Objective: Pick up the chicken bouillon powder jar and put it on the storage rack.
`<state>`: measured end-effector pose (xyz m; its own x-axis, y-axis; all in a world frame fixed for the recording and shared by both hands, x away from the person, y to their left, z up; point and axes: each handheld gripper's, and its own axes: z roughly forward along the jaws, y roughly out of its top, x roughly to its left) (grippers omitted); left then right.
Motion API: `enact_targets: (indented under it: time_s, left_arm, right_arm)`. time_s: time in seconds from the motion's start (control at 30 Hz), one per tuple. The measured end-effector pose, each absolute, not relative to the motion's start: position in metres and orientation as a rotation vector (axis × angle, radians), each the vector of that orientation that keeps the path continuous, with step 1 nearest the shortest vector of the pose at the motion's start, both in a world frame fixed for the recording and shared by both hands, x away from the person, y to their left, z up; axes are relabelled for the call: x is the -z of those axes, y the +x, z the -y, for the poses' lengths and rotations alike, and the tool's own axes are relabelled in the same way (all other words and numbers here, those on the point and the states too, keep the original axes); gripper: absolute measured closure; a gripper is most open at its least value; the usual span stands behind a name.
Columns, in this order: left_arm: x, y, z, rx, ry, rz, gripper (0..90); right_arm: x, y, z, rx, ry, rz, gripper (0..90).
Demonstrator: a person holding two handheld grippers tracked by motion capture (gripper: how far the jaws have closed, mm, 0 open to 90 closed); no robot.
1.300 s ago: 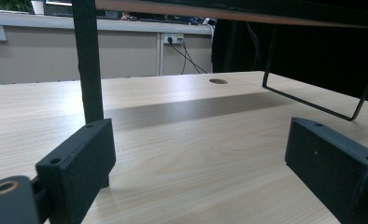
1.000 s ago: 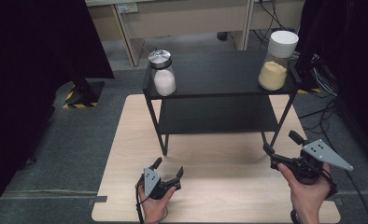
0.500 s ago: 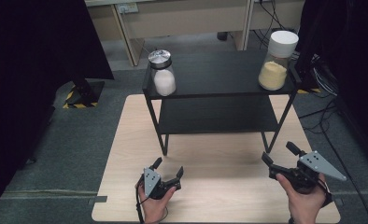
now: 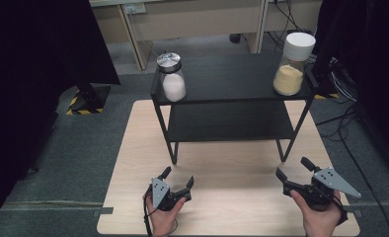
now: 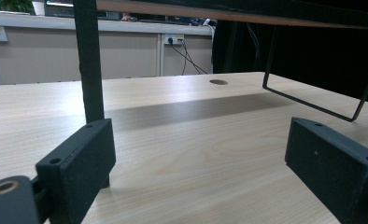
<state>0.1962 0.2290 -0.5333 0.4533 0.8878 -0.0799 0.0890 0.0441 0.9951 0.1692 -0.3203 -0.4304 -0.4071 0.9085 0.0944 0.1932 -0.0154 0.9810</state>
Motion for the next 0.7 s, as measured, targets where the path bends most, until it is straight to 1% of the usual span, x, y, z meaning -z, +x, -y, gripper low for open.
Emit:
enact_targets:
  time_s: [0.7]
  left_arm:
    - [0.534,0.196,-0.229,-0.772,1.401,-0.935,8.0]
  right_arm:
    - [0.454,0.165,0.32,-1.457,1.171,-1.684,4.8]
